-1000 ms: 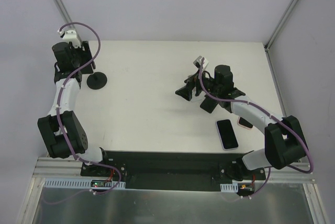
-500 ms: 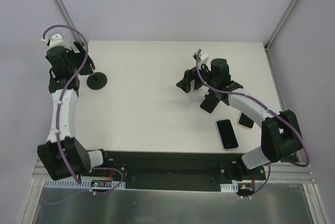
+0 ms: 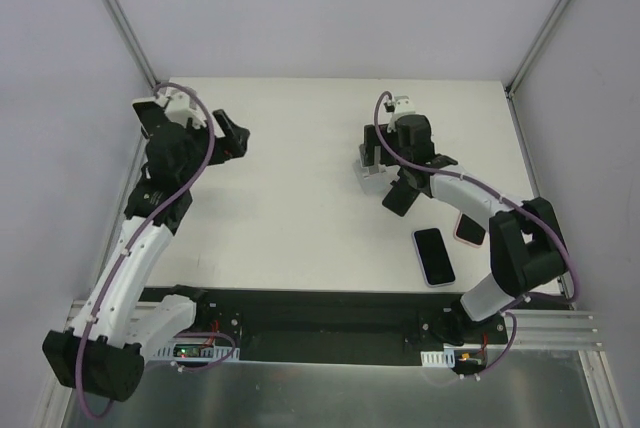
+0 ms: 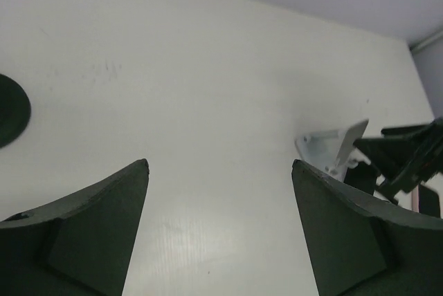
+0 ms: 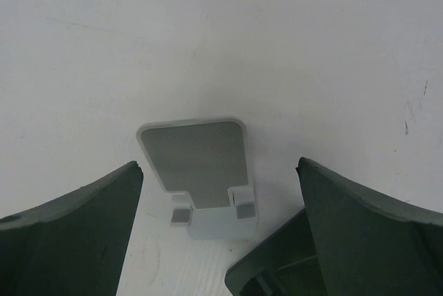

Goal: Place the phone on the phone stand

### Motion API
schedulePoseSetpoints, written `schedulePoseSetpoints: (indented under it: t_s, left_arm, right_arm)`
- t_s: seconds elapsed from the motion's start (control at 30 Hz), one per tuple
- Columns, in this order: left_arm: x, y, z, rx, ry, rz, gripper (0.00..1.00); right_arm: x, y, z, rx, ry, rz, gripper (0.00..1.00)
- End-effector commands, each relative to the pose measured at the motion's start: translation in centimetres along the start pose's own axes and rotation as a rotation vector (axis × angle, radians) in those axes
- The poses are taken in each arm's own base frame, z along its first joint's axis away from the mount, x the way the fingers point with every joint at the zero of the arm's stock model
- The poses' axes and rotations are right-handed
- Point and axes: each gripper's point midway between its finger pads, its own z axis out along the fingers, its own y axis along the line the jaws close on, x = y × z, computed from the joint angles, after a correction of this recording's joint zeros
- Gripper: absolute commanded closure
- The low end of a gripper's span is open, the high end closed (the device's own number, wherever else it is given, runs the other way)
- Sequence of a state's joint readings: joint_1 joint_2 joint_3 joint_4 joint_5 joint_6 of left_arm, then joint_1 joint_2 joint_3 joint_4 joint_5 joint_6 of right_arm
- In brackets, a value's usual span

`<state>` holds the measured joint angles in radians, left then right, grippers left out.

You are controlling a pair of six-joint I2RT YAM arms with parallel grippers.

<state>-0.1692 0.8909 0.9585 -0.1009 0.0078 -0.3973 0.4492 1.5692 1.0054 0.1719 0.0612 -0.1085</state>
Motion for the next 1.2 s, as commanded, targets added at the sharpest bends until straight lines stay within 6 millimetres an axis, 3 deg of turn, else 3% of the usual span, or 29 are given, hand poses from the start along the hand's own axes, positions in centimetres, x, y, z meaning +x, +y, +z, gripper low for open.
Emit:
schedulePoseSetpoints:
  t_s: [0.0, 0.17, 0.27, 0.33, 0.37, 0.67, 0.8, 0.83, 0.87, 0.93, 1.1, 1.17]
  left_arm:
    - [3.6, -2.2, 0.7, 0.117, 0.134, 0.065, 0.18]
    - [3.9, -3.7, -0.3, 0.231, 0.146, 0.144, 0.18]
    - [3.6, -4.0, -1.5, 0.255, 0.123, 0.153, 0.18]
    - [3.2, -4.6, -2.3, 0.278, 0.099, 0.156, 0.18]
    - [3.2, -4.7, -2.5, 0.286, 0.095, 0.159, 0.18]
    - [2.9, -5.1, -3.6, 0.315, 0.061, 0.162, 0.18]
    - [2.6, -5.2, -3.9, 0.320, 0.041, 0.157, 0.18]
    - [2.7, -5.3, -3.9, 0.326, 0.040, 0.156, 0.18]
    - [2.7, -5.4, -4.0, 0.333, 0.038, 0.154, 0.18]
    - [2.7, -5.7, -4.1, 0.348, 0.038, 0.149, 0.18]
    - [2.9, -5.7, -4.1, 0.351, 0.037, 0.142, 0.17]
    - [3.2, -5.6, -3.9, 0.352, 0.047, 0.143, 0.16]
  right_arm:
    - [-1.6, -0.2, 0.7, 0.026, -0.003, -0.036, 0.03]
    - [-0.5, 1.1, 1.2, -0.022, 0.034, -0.068, 0.03]
    - [-0.2, 1.3, 2.1, 0.037, 0.065, -0.098, 0.03]
    - [1.7, 0.5, 3.0, 0.120, 0.150, -0.119, 0.03]
    - [0.9, 0.7, 3.2, 0.133, 0.146, -0.119, 0.01]
    - [1.1, 2.8, 3.0, 0.192, 0.145, -0.065, 0.19]
    - [0.6, 4.3, 2.4, 0.209, 0.131, -0.014, 0.42]
    - [0.6, 4.6, 2.1, 0.211, 0.135, 0.002, 0.62]
    - [0.5, 5.4, 1.9, 0.212, 0.127, 0.051, 0.75]
    - [0.0, 7.3, 0.9, 0.214, 0.102, 0.081, 0.90]
    - [0.6, 11.4, -2.0, 0.302, 0.056, 0.131, 0.91]
    - [1.3, 12.2, -2.7, 0.316, 0.063, 0.158, 0.81]
